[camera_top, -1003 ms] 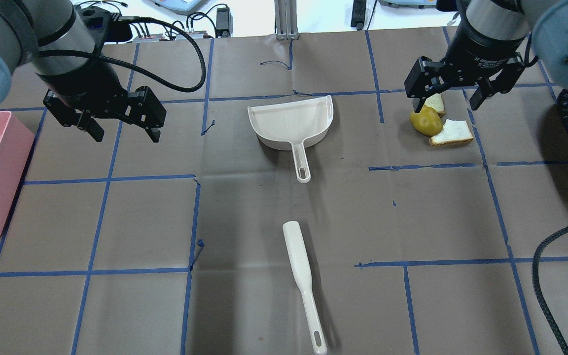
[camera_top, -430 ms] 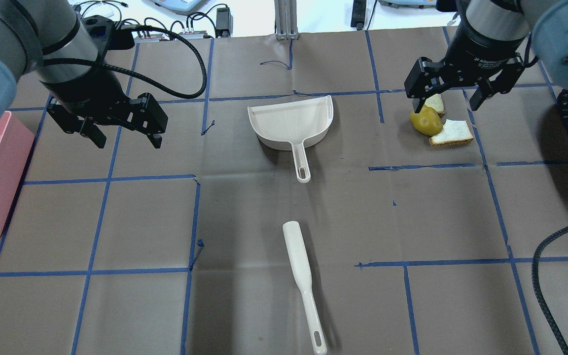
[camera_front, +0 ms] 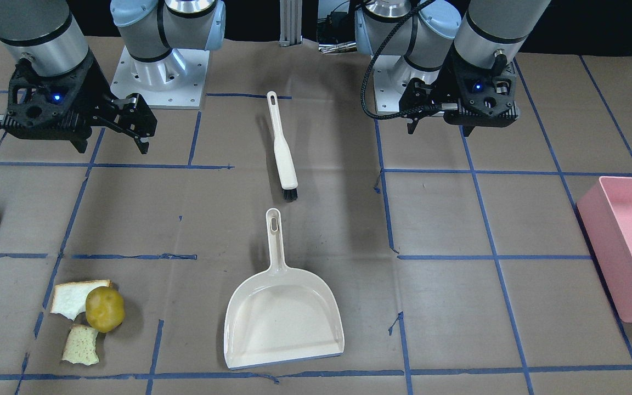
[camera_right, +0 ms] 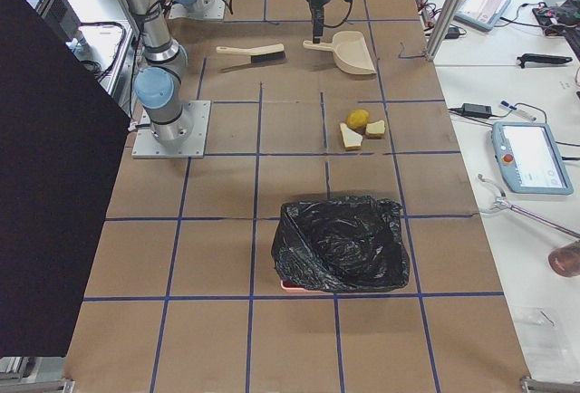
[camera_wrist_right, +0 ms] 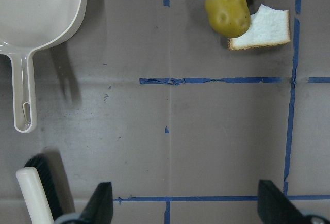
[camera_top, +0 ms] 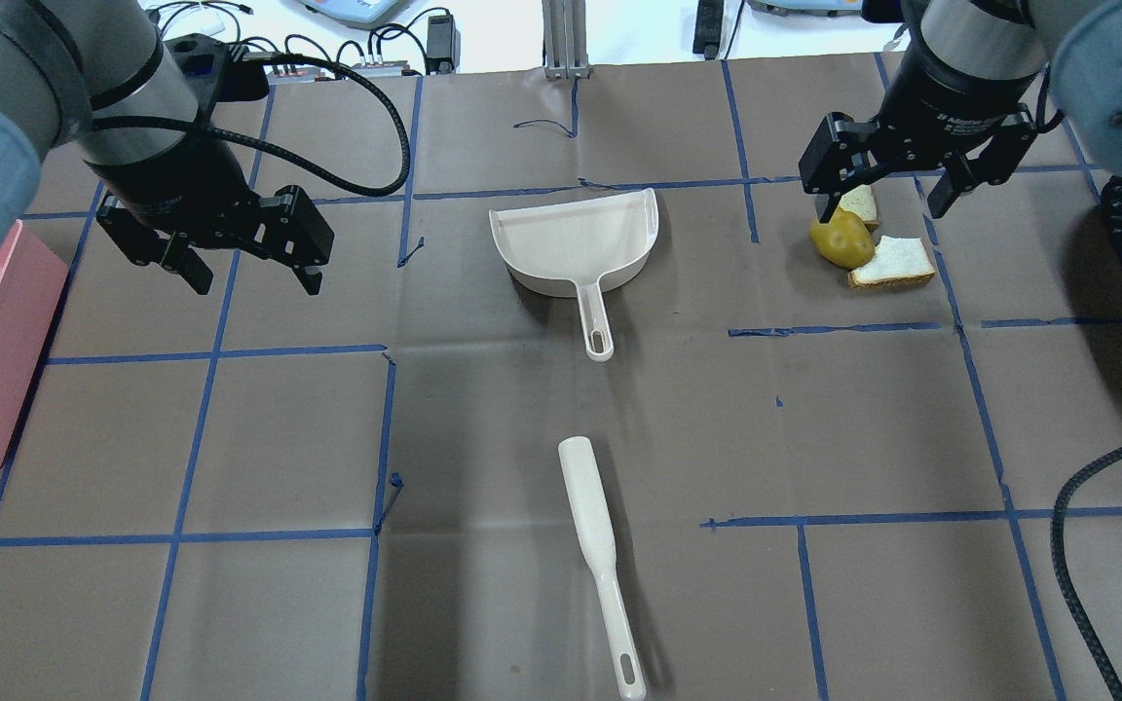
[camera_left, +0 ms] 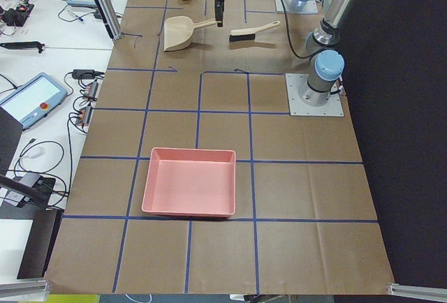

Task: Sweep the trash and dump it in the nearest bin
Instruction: 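Move the left gripper forward toward the cream brush handle, then lower the left gripper onto the brush handle nearer the robot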

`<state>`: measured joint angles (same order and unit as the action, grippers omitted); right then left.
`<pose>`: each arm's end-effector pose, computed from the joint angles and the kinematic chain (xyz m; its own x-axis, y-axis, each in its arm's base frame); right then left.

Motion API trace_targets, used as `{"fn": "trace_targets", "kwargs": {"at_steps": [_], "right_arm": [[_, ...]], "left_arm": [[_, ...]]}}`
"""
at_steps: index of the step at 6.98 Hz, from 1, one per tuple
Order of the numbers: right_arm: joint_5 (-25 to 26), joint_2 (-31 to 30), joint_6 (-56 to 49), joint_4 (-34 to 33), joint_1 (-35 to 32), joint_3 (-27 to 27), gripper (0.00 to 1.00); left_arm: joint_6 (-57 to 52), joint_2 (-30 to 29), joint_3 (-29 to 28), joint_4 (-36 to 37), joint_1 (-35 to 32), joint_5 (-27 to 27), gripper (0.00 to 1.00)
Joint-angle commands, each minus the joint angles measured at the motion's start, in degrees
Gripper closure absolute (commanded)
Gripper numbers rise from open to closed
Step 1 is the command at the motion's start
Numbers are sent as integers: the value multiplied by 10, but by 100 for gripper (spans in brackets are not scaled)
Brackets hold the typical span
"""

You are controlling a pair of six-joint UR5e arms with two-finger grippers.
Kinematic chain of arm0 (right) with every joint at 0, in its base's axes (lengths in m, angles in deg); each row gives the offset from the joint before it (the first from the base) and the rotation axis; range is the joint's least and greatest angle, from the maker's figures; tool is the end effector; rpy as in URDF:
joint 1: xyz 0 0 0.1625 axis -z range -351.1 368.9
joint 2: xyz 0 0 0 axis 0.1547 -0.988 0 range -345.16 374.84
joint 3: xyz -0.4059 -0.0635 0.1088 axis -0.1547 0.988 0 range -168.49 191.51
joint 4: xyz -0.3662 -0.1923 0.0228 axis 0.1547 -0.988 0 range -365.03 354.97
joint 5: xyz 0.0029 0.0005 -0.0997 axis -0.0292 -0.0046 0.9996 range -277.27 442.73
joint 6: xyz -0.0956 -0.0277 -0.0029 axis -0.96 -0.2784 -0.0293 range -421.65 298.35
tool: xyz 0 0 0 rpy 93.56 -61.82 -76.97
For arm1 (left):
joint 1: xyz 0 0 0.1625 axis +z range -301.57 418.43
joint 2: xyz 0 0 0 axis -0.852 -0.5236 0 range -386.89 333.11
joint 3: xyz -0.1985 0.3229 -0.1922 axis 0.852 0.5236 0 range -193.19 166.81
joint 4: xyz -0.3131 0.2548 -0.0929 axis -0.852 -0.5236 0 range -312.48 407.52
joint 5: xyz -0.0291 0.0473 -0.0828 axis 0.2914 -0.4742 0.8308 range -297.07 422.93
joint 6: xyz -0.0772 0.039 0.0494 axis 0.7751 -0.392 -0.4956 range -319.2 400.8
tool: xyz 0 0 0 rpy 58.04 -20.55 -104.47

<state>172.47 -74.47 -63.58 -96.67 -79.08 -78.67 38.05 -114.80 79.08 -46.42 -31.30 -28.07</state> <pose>0.1161 -0.5028 0.4833 -1.0000 0.0016 -0.0041 0.0017 0.9999 -0.0136 -0.1295 -0.4695 0.4794 -0.9989 0.0443 -0.0138 0.0432 0.9964 0.0726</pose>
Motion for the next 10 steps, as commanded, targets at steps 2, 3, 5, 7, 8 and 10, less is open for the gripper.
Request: {"fn": "trace_targets", "kwargs": {"at_steps": [2,3,5,7,8,10], "right_arm": [[0,0,0,1,0,0,0],[0,0,0,0,0,0,0],[0,0,0,0,0,-1,0],[0,0,0,0,0,0,0],[0,-1,0,0,0,-1,0],[0,0,0,1,0,0,0]], "left_arm": [[2,-5,-1,1,0,-2,0],[4,-9,-2,1,-1,-1,0],[62,-9,-3,1,-23,7,0],[102,-11,-3,10,-77,7,1],[155,-17,-4,11,-97,8,0],[239,-46,-7,35,-155,7,1]]}}
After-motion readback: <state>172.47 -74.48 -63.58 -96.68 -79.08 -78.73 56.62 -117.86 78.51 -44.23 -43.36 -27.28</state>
